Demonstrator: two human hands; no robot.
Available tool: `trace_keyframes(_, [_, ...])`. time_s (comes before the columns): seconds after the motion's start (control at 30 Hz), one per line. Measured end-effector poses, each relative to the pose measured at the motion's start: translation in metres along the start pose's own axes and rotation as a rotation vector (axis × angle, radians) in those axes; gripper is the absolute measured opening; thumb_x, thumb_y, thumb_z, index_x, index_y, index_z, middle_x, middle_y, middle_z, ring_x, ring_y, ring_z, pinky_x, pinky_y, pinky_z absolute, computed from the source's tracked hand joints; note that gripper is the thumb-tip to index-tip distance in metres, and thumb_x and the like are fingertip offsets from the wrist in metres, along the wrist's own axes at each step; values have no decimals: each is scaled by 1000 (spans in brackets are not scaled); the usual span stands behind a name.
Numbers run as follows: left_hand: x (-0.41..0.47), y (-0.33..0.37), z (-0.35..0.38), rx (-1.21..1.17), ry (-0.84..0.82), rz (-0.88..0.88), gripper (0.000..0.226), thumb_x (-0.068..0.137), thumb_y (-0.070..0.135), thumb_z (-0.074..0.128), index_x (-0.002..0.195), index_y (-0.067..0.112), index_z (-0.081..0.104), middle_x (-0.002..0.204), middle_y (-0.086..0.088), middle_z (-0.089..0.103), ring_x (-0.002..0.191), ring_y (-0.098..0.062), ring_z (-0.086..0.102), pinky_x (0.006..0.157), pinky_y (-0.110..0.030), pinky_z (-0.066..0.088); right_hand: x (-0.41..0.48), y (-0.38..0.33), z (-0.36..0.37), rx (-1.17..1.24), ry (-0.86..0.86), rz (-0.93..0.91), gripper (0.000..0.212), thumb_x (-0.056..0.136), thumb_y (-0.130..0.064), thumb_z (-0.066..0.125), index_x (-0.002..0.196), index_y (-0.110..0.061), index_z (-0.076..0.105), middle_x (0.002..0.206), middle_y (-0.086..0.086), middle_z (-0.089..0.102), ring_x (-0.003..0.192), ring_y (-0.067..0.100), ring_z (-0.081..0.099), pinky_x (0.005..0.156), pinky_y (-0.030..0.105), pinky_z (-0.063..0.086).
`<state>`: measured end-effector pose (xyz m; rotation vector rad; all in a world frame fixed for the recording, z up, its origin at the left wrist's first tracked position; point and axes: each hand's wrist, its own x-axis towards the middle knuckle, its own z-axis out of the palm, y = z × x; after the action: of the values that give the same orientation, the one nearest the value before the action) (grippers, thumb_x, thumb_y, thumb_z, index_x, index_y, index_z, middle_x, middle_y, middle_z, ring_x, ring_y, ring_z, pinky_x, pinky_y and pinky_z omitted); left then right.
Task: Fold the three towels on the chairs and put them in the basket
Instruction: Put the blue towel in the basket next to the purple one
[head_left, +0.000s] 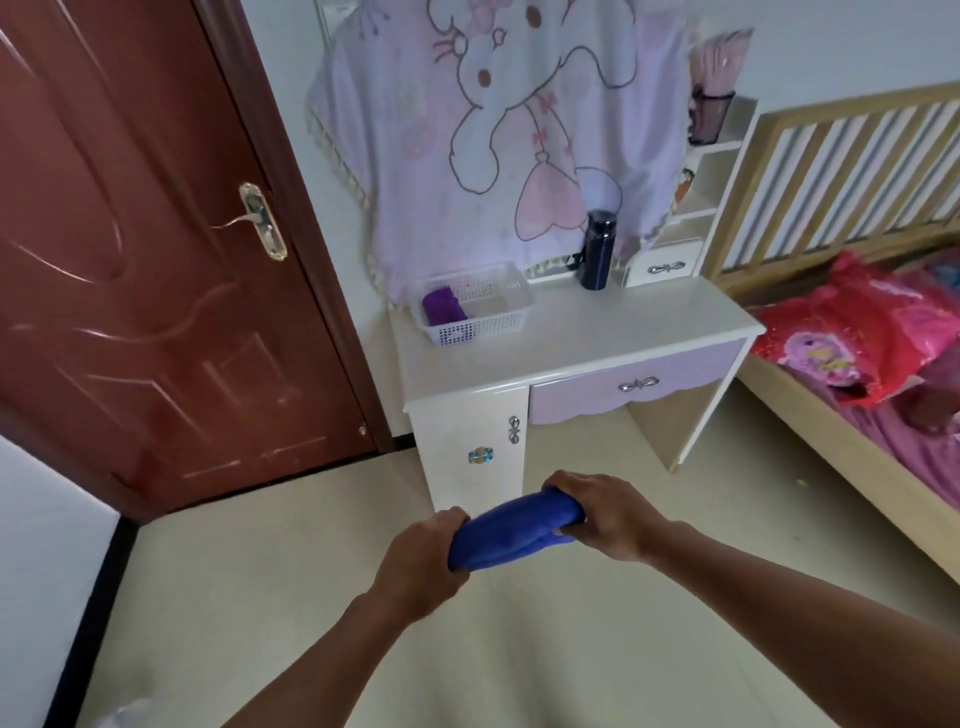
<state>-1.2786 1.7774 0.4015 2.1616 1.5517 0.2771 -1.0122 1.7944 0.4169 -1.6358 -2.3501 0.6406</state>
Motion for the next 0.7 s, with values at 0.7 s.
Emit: trace_keyframes(0.7, [375, -19, -61, -858, 193, -434, 39, 66, 17, 74, 103, 16, 59, 95, -4, 70, 85, -20, 67, 74, -35, 59, 420, 161, -140, 936, -146, 318, 22, 82, -2, 64, 101, -10, 67, 96, 12, 70, 87, 25, 65, 76, 35, 55])
